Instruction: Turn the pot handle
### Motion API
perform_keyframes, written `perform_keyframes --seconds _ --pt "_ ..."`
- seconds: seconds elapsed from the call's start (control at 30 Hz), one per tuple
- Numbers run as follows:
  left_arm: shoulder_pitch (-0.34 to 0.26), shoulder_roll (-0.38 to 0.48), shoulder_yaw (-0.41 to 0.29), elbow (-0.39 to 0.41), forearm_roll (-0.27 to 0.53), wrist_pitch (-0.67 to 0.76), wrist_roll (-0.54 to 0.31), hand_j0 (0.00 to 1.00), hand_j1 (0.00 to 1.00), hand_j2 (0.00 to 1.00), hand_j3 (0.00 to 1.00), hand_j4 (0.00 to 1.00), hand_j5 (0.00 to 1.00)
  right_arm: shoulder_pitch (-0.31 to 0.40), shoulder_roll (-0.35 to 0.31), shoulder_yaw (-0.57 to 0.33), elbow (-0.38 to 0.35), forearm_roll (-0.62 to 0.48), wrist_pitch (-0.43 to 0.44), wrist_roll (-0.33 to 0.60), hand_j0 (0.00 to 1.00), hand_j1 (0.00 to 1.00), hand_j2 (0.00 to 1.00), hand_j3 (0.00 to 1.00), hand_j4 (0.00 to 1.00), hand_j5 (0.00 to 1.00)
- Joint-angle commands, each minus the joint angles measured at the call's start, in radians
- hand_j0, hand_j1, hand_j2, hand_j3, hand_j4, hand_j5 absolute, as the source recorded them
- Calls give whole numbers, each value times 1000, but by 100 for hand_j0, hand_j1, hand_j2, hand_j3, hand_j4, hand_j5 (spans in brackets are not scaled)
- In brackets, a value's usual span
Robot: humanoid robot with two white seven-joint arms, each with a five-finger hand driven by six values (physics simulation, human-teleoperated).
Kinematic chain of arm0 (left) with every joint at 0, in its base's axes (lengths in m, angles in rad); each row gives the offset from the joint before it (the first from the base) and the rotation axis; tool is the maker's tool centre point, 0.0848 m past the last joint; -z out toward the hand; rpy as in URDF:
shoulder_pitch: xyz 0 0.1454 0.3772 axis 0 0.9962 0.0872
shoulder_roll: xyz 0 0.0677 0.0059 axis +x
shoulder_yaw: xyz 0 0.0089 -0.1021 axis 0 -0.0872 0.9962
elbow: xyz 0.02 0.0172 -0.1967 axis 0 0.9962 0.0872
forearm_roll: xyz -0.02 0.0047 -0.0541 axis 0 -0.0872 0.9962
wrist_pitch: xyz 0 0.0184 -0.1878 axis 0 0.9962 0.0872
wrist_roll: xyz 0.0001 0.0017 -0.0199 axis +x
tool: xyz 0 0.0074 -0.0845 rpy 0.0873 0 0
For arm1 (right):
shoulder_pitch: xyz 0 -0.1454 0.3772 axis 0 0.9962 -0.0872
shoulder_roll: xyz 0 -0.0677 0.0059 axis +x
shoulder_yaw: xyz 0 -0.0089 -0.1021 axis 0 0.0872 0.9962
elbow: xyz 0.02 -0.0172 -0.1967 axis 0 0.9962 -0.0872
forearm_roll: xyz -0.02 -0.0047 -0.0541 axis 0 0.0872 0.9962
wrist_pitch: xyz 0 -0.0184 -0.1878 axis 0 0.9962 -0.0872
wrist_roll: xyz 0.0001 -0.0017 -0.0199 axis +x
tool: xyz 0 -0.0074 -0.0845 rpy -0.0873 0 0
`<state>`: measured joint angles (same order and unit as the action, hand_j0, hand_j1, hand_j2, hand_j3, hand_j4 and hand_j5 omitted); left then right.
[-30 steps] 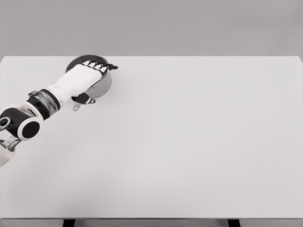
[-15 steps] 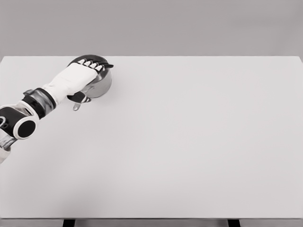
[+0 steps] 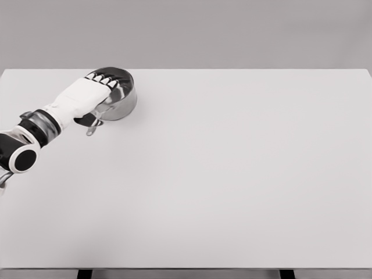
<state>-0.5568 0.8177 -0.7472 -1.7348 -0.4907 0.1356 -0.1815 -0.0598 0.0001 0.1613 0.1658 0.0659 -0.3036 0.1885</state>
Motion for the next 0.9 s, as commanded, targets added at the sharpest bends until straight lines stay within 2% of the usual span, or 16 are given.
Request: perform_keyframes --seconds 0.0,0.63,0.87 --pt "0 6 2 0 -2 -1 1 100 100 100 100 100 100 0 0 0 0 0 0 0 100 100 100 100 100 100" --pt "12 4 12 -2 3 -4 10 100 100 100 100 100 100 0 0 0 0 0 0 0 100 100 100 100 100 100" --pt "29 17 43 0 1 -8 10 100 100 100 100 100 100 0 0 0 0 0 0 0 100 100 100 100 100 100"
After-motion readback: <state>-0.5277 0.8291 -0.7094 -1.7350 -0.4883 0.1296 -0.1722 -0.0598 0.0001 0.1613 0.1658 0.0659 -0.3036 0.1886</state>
